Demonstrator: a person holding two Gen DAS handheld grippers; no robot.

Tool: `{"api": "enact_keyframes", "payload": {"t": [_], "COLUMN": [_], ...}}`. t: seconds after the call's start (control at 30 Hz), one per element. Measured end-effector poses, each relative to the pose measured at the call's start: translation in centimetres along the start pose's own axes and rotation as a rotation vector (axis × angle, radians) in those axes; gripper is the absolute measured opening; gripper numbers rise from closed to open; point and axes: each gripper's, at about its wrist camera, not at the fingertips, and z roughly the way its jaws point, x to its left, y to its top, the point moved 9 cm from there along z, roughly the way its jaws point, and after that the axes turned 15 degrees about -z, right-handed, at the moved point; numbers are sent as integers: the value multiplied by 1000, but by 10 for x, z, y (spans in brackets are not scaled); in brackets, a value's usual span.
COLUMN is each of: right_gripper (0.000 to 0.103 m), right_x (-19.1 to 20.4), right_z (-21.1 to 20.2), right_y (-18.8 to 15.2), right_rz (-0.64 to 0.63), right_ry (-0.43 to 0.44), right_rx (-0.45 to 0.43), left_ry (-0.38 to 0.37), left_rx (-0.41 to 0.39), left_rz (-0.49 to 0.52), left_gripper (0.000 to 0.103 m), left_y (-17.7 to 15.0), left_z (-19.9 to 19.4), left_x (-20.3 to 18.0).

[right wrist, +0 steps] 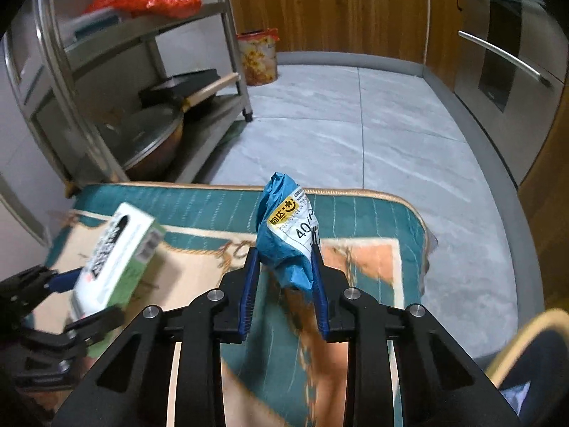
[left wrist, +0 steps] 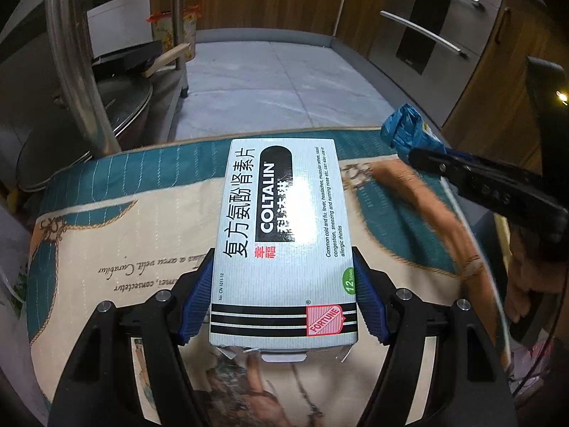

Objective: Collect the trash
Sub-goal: 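Carry the COLTALIN box and blue wrapper over the bin with both grippers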

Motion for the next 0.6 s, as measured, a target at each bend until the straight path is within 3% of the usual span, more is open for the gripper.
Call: {"api": "enact_keyframes", "payload": {"t": [0.6], "right_gripper": [29], "right_x": [23], "right_z": [-135], "right_y": [-54], "right_rz": [44], "right_ry": [-23], "right_rx": [-90], "left_ry": [-104], "left_rx": [-56], "left_rz": [45], "left_gripper": [70], "left_y": [-14], "left_z": [-73], "left_x": [-52]}}
